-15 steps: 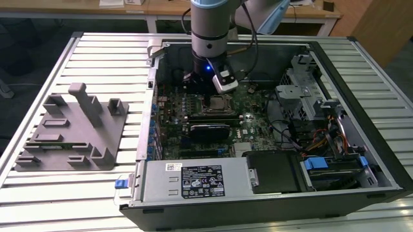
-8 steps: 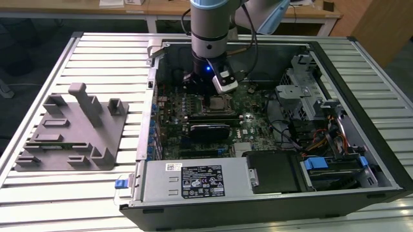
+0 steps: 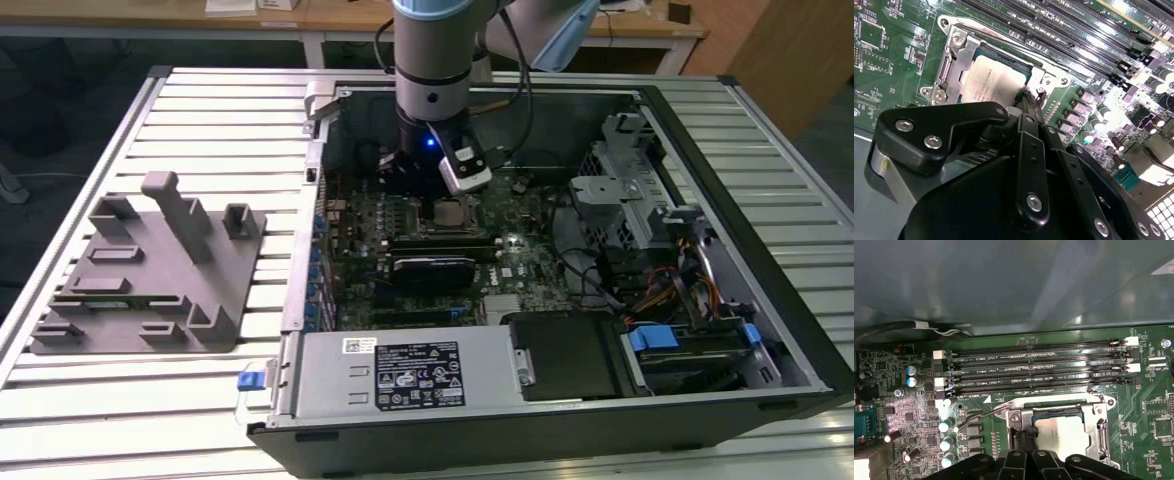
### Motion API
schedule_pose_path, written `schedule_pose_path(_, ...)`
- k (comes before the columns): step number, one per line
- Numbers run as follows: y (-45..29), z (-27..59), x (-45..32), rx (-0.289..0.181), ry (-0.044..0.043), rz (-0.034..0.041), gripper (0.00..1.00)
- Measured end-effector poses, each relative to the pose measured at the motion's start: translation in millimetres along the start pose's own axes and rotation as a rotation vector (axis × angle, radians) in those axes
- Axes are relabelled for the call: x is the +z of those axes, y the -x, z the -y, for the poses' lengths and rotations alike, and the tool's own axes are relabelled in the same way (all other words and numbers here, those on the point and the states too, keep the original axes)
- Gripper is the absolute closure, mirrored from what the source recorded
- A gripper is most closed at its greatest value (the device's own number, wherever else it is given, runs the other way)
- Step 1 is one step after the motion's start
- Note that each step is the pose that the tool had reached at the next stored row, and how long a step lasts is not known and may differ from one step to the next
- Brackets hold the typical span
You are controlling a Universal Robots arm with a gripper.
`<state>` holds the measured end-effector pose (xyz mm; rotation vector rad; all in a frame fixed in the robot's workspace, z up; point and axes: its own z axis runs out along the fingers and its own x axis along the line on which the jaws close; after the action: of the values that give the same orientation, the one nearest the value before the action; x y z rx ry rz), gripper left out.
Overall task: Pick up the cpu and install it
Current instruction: 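Close the cpu cover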
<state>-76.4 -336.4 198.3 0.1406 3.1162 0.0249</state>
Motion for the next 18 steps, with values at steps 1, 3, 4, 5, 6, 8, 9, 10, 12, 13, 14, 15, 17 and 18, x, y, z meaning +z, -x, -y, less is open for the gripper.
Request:
schedule_pose_path(1,0.0,0.3,0.1,0.000,0.0000,-0.0001,0.89)
schedule_pose_path(3,-0.1,0.9,0.2,0.000,-0.0001,-0.0001,0.89)
schedule_pose_path(4,-0.1,1.2,0.2,0.000,-0.0001,0.0000,0.89)
schedule_pose_path(5,-0.1,1.6,0.3,0.000,-0.0001,0.0000,0.89)
schedule_pose_path(6,0.0,1.9,0.4,-0.001,-0.0002,-0.0001,0.89)
schedule_pose_path(8,0.0,2.6,0.7,0.000,-0.0002,-0.0002,0.89)
schedule_pose_path(9,0.0,2.9,0.9,0.000,-0.0002,-0.0002,0.89)
schedule_pose_path(10,0.0,3.2,1.0,0.000,-0.0002,-0.0002,0.89)
schedule_pose_path(12,0.1,3.7,1.2,0.000,-0.0002,-0.0001,0.89)
schedule_pose_path(13,0.1,4.0,1.3,0.000,-0.0002,-0.0001,0.89)
schedule_pose_path(14,0.1,4.3,1.4,-0.001,-0.0002,-0.0001,0.89)
schedule_pose_path(15,0.1,4.5,1.5,0.000,-0.0002,-0.0001,0.89)
schedule_pose_path(17,0.1,4.6,1.5,0.000,-0.0003,-0.0001,0.89)
schedule_pose_path(18,0.1,4.6,1.5,0.000,-0.0002,-0.0001,0.89)
